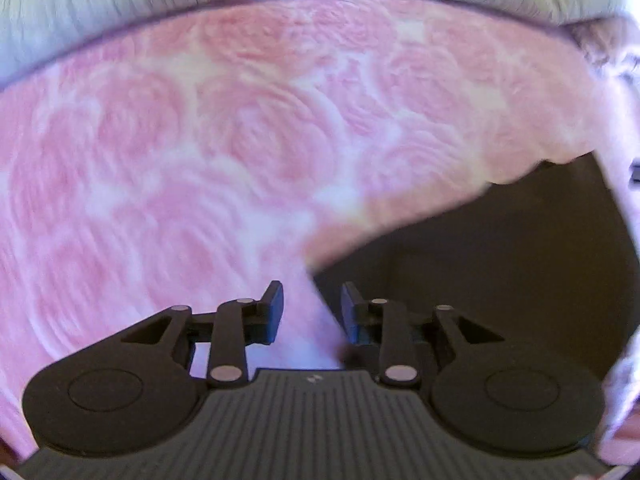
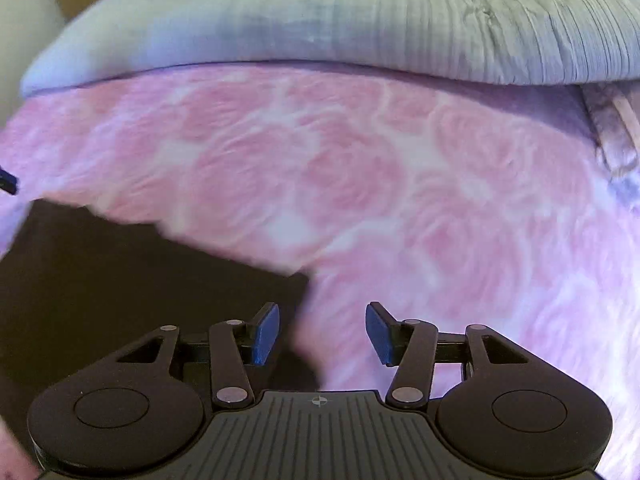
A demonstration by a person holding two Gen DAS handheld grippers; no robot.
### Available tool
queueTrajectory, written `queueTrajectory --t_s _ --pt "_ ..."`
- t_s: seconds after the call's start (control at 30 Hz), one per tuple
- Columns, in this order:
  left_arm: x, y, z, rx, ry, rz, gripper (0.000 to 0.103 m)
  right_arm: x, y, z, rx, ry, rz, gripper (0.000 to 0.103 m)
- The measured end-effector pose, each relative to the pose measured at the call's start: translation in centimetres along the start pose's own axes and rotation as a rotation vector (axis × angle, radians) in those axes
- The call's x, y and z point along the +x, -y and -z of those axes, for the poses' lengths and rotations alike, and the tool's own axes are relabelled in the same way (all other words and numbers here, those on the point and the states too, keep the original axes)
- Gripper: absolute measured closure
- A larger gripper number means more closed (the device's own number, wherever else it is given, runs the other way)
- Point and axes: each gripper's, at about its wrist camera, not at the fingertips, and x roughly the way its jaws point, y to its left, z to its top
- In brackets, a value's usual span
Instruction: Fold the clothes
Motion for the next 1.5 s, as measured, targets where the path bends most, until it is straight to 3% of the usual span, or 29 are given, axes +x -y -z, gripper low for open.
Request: queueTrajectory --t_s 0.13,0.27,0.33,0.4,0.5,0.57,0.73,0.83,0.97,1.1,1.2,1.3,1.43,1.5 --pt "1.1 3.0 4.0 -0.028 -0.039 0.092 0.07 -2.5 -3.4 4.8 0.103 0.019 -0.087 0.05" --pt "3.4 5.5 6.9 0.049 -0.076 0.022 0.072 -3.6 -7.2 8.8 0.13 -0.003 -0.21 0.05" --pt "4.1 6.1 7.9 0.08 -0.073 -0.027 0.075 -3.1 -8.7 10.5 0.102 -0.049 -0.228 0.05" --pt "3.5 5.5 8.1 0.048 -0.054 -0.048 0.084 -2.7 -9.6 12.0 0.044 -0.089 -0.193 0.05" --pt "2.2 4.4 8.3 0.022 -0.038 -0.061 0.084 -2.8 -9.4 14.0 0.018 -0.14 -0.112 0.05" --pt "1.7 3.6 8.5 0.025 -0.041 -0.109 0.097 -3.6 -9.6 14.7 0.024 -0.146 -0.059 0.05" --pt "0.1 2.1 9.1 0.119 -0.009 -0.136 0.093 -6.1 -13.3 14.7 0.017 -0.118 0.081 0.05" --pt "-1.0 3.7 9.9 0.359 0.057 -0.128 0.078 -7.2 -17.7 14.5 0.035 -0.067 0.063 0.05" --pt "-1.0 5.6 12.6 0.789 0.153 -0.145 0.057 -6.4 -25.8 14.8 0.059 -0.067 0.056 0.049" --pt "-0.5 5.5 15.9 1.198 0.231 -0.123 0.051 -5.5 -35.8 15.2 0.046 -0.07 0.114 0.047" --pt "0.0 4.5 17.8 1.44 0.298 -0.125 0.043 -4.1 -42.4 15.4 0.02 -0.088 0.128 0.041" --pt "1.1 3.5 19.7 1.693 0.369 -0.148 0.042 -2.7 -47.8 15.4 -0.05 -0.098 0.126 0.04" --pt "3.5 2.5 20.9 1.984 0.498 -0.212 0.042 -0.9 -52.2 15.1 -0.085 -0.081 0.156 0.026" --pt "4.7 2.2 20.5 2.079 0.544 -0.219 0.04 -0.3 -52.9 15.5 -0.077 -0.07 0.162 0.024"
